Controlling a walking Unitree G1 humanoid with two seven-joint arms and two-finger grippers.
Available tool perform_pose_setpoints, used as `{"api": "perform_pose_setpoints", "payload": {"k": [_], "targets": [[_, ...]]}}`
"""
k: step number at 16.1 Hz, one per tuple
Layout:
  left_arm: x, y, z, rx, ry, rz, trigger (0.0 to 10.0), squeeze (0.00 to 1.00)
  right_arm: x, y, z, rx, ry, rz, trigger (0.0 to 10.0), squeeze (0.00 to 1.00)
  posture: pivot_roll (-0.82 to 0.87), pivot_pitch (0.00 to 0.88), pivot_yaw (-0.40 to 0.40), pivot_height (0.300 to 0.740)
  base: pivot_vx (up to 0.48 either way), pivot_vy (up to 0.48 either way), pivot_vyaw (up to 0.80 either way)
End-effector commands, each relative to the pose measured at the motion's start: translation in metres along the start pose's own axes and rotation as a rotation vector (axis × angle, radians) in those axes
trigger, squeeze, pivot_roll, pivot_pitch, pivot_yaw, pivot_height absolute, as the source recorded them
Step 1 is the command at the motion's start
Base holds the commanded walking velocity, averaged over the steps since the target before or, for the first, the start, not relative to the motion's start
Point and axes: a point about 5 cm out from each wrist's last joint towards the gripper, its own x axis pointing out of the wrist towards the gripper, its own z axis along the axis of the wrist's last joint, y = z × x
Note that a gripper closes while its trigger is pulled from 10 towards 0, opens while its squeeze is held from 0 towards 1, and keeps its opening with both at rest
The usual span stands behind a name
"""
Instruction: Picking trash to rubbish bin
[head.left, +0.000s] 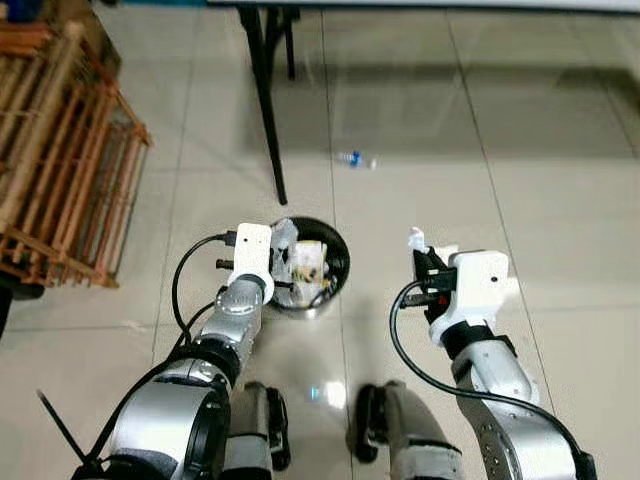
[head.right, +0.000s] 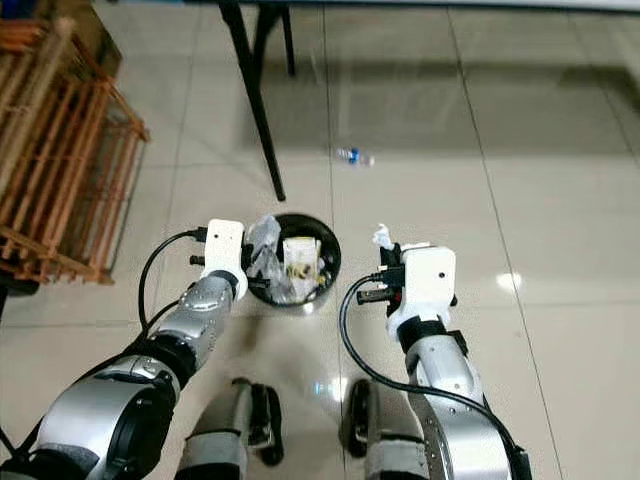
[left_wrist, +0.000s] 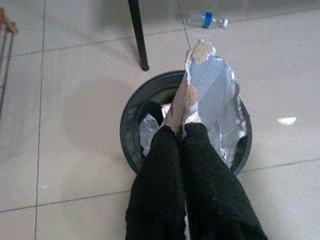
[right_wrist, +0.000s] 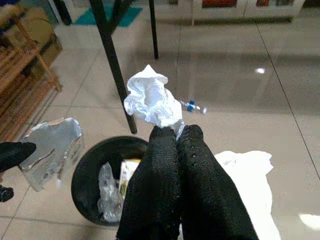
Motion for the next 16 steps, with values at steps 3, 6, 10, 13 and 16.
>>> {"api": "perform_pose_setpoints", "payload": {"k": [3,6,10,13,16], "targets": [[-0.003,0.004,-0.012,0.015,0.031,0.018,10.0,1.00,-0.007,0.002,0.002,0.006,0.024,-0.005,10.0,0.00,-0.11,0.416,0.022,0.683,0.000,0.000,0.00],[-0.003,0.004,-0.012,0.028,0.034,0.022,10.0,1.00,-0.010,0.002,0.002,0.007,0.037,-0.008,10.0,0.00,-0.11,0.422,0.021,0.683,0.000,0.000,0.00],[-0.004,0.003,-0.014,0.036,0.025,0.029,10.0,0.00,-0.008,0.003,0.001,0.009,0.051,-0.007,10.0,0.00,-0.11,0.412,0.023,0.683,0.000,0.000,0.00],[-0.007,0.003,-0.016,0.000,-0.031,0.024,10.0,0.00,0.001,0.000,0.001,0.005,0.039,-0.019,10.0,0.00,-0.09,0.378,0.031,0.683,0.000,0.000,0.00],[-0.011,0.006,-0.003,-0.058,-0.167,0.027,10.0,0.00,0.011,-0.003,0.003,0.004,0.019,-0.030,10.0,0.00,-0.08,0.337,0.037,0.683,0.000,0.000,0.00]]}}
